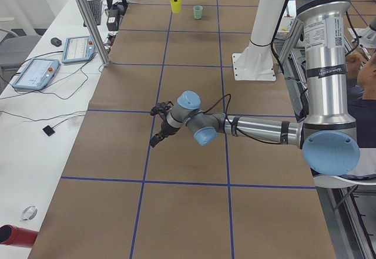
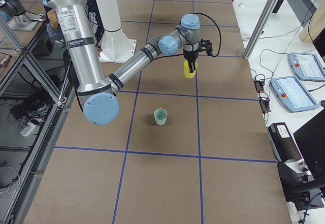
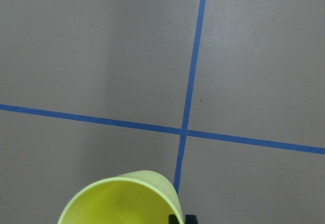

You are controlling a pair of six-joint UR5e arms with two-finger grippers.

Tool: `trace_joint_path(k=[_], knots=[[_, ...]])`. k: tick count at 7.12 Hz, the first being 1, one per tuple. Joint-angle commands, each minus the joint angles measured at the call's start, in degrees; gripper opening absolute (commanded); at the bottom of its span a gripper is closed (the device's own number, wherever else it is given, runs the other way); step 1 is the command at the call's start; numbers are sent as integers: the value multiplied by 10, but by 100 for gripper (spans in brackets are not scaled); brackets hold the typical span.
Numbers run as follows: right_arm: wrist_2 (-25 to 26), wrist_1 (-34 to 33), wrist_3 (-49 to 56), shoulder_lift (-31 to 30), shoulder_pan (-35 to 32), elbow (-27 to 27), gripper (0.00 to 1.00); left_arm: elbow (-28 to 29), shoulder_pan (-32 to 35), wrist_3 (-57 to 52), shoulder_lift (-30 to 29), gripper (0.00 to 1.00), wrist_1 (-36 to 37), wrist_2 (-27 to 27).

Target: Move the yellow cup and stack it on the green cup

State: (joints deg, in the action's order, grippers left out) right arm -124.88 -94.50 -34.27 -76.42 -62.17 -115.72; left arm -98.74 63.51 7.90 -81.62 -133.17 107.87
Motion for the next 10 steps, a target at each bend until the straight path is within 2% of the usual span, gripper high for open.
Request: trace_joint_path(k=[1, 2, 4, 5, 6, 8, 9, 10], knots=[[-39, 0, 80, -46, -51, -8, 0, 0, 112, -17, 0, 100, 84, 95], [-59, 0, 143, -72, -81, -7, 0, 1, 159, -22, -6, 100, 120, 130], [-94, 0, 243, -119, -130, -5, 0, 7, 211, -148, -8, 100, 236, 132], [-94, 0, 263, -131, -135, -5, 0, 6, 231, -208, -20, 100, 302, 134], [-99, -1, 271, -150, -144, -4, 0, 7, 245, -226, -16, 100, 345, 146], [-115, 4, 270, -197, -153, -10, 0, 7, 249, -226, -9, 100, 447, 224], [-115, 50, 260, -234, -153, -9, 0, 5, 255, -226, 8, 100, 447, 260], [-121, 104, 229, -268, -153, -12, 0, 1, 257, -226, 18, 100, 446, 265]])
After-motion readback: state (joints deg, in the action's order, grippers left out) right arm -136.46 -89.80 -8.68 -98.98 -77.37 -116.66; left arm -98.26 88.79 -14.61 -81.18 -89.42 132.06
